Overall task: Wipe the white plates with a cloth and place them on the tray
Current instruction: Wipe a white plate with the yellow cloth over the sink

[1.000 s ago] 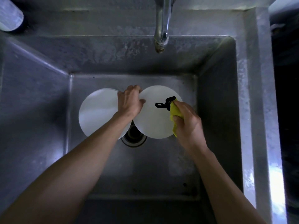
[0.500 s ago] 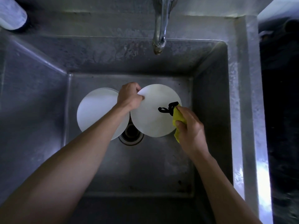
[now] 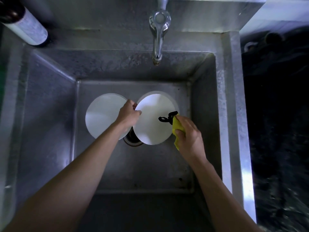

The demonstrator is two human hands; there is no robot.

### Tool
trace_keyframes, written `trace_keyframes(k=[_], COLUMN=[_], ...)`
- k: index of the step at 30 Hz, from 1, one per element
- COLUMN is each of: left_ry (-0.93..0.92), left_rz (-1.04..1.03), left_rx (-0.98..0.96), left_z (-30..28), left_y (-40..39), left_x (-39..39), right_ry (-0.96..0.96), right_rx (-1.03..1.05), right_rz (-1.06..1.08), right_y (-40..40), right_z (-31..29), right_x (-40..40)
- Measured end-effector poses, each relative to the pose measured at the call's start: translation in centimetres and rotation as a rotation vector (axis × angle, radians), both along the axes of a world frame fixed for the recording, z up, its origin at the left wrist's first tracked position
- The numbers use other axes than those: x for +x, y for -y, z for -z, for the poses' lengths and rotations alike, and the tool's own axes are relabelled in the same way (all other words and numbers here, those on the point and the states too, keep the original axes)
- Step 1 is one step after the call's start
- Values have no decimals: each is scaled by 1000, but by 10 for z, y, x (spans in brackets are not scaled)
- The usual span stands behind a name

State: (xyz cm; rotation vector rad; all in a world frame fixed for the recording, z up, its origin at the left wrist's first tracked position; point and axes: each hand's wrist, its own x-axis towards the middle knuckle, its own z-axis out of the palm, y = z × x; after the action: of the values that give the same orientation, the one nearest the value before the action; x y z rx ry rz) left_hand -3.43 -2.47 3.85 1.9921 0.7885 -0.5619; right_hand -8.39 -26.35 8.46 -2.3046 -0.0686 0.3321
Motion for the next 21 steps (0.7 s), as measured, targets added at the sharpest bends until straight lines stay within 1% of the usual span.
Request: trace_keyframes(k=[5,8,10,14,17,21], left_ry=[-34,-19,-3,-8,20,74], left_rz=[-147,-263,-339,-470,-526,-532], left_rx=[-222,-266,-297,-421,-478,-578], left_z=[-33,-49,-61,-87,-106,-132], left_y=[5,3,2,8,17,30], left_x=[-30,-48,-62,-87,-103,-117], right_ry=[-12,-7,-43,-123,-86,0], right_rx=[-2,-12,-22,-43,-42,-32], right_rz=[-43,-85,-97,-111,-163,-223], right_y=[-3,-5,-8,-15,-24,-36], right_z=[-20,-34,-45,-69,-90,-117], right_x=[-17,-30,-37,-45,-44,-37])
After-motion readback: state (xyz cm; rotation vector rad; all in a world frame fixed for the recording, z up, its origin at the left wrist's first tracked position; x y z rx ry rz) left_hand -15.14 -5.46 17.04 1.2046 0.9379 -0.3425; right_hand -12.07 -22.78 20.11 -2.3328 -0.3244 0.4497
